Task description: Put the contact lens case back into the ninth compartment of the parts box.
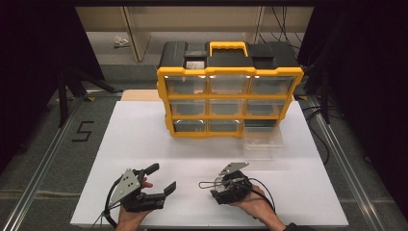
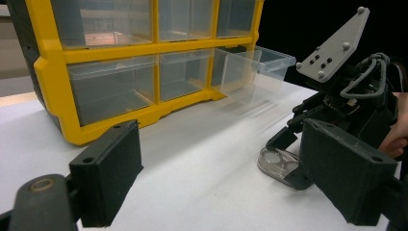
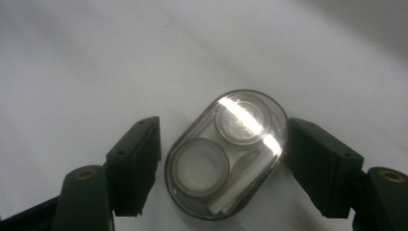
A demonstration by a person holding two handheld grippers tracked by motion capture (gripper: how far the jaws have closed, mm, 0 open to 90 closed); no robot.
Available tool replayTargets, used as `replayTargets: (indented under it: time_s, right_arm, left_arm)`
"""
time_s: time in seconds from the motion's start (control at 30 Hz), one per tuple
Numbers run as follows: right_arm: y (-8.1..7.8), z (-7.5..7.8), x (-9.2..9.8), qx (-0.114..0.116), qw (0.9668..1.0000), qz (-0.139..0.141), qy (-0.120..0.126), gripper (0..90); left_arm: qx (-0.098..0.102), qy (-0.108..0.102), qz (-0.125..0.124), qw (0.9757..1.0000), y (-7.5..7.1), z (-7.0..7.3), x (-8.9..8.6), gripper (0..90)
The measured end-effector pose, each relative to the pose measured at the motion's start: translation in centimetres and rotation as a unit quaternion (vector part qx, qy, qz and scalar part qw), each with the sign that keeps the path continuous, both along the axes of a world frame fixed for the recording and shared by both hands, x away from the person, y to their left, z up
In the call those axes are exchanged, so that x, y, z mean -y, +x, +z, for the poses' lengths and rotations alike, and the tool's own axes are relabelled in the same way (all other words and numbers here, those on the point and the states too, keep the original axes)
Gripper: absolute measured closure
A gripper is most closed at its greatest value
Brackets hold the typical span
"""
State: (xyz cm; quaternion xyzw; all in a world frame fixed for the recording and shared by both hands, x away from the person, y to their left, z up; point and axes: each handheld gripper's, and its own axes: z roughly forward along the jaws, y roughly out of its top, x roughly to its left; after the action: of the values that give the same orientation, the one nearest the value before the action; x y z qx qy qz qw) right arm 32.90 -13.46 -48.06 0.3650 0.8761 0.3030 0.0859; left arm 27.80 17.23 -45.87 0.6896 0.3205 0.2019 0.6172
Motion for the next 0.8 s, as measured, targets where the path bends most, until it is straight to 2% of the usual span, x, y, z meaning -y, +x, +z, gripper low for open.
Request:
replayTargets:
  time_s: [0.5,0.8]
  right_arm:
    - [-0.37,-0.08,-0.65,0.012,0.9999,0.001,-0.009,37.3]
    - [-0.48,0.01,-0.55,0.008,0.9999,0.005,-0.011,39.7]
  left_arm:
    - [0.002,-0.001,-0.003,1.0,-0.02,0.02,0.0,14.9]
    - [0.002,0.0,-0.003,1.0,-0.03,0.02,0.01,15.0]
